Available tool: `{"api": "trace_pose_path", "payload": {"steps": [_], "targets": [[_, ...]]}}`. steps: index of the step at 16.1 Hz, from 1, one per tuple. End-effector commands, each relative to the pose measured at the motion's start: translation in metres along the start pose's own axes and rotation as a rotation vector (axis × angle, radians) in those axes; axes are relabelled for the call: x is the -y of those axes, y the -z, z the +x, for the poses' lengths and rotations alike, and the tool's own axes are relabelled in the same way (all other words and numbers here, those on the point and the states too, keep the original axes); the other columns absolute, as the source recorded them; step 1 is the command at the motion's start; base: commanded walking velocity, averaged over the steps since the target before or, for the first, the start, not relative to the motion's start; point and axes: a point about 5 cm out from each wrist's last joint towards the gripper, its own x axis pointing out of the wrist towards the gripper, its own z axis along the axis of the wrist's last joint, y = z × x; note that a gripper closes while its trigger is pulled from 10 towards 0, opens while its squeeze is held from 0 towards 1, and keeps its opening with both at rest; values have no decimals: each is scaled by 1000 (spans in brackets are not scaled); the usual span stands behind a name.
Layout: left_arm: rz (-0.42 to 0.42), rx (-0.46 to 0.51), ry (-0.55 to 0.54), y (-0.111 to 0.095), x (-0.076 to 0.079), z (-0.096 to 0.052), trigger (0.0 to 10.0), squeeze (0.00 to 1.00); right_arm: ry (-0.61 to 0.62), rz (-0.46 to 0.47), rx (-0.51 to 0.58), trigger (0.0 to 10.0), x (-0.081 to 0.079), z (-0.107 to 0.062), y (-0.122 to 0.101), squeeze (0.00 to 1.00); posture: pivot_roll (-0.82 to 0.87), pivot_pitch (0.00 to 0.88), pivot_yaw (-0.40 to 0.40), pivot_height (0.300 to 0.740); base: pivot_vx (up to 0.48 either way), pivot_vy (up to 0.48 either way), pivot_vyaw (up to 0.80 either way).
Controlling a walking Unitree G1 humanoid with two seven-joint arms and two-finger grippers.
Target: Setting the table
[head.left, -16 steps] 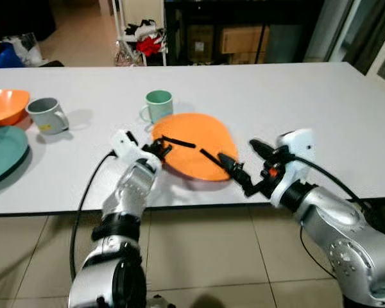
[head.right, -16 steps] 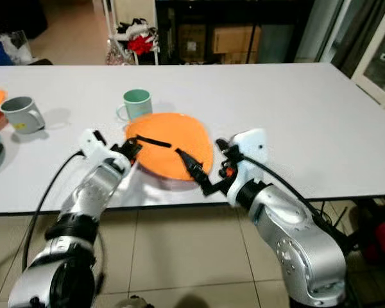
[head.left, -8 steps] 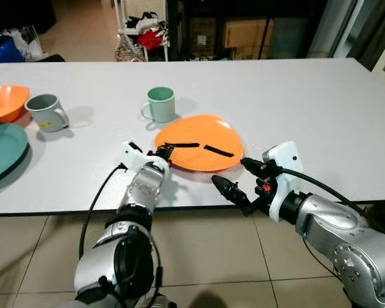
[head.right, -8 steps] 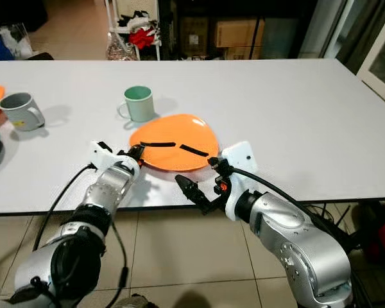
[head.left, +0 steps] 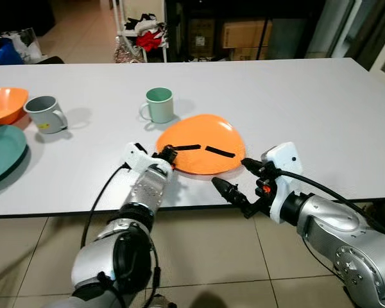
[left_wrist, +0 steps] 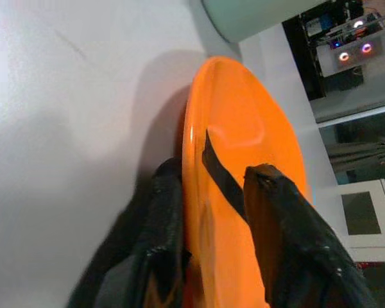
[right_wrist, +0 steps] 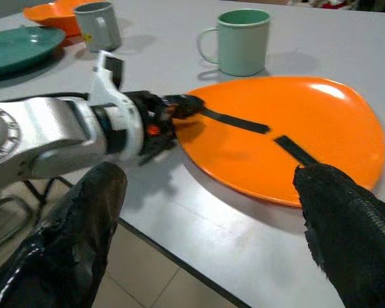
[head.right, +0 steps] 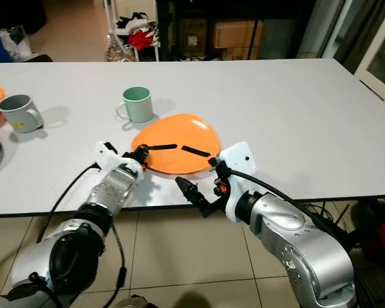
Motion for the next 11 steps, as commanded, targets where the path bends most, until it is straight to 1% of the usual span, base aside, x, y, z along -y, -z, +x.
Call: {"api": "trace_pose_path", "payload": {"steps": [1, 2, 4, 5, 6, 7, 8, 9, 10, 11], "targets": [[37, 18, -16, -10, -13, -2, 10000, 1000, 16, -8, 18, 10000, 1, -2, -3, 0, 17, 0, 55, 727, 0, 0, 0], [47, 28, -13, -15, -16, -3, 10000, 1000, 17, -5, 22, 10000, 1, -2, -4, 0, 33, 0, 45, 727, 0, 0, 0], [112, 42, -3, -29, -27, -7, 10000, 1000, 19, -6, 32, 10000, 2, 0, -5, 0, 50, 0, 35, 727, 0, 0, 0], [120, 48, 2, -33, -32, -10, 10000, 1000, 23, -5, 39, 10000, 2, 1, -5, 0, 64, 0, 32, 727, 0, 0, 0], [151, 51, 11, -35, -34, -12, 10000, 1000, 25, -2, 48, 10000, 1, 2, -6, 0, 67, 0, 32, 727, 0, 0, 0], [270, 76, 50, -40, -34, -17, 10000, 1000, 35, 5, 80, 10000, 0, 2, -8, 0, 77, 0, 38, 727, 0, 0, 0], [480, 122, 114, -46, -25, -26, 10000, 733, 67, 3, 115, 10000, 0, 2, -10, 0, 76, 0, 47, 727, 0, 0, 0], [678, 199, 177, -56, -12, -36, 10000, 212, 130, -45, 146, 10000, -1, 2, -11, 0, 73, 0, 54, 727, 0, 0, 0], [820, 295, 241, -66, 4, -51, 10000, 39, 190, -91, 175, 10000, -3, 1, -10, 0, 73, 0, 61, 727, 0, 0, 800], [905, 378, 287, -76, 20, -69, 10000, 0, 225, -74, 196, 10000, -6, -1, -6, 0, 79, 0, 64, 727, 0, 0, 800]]}}
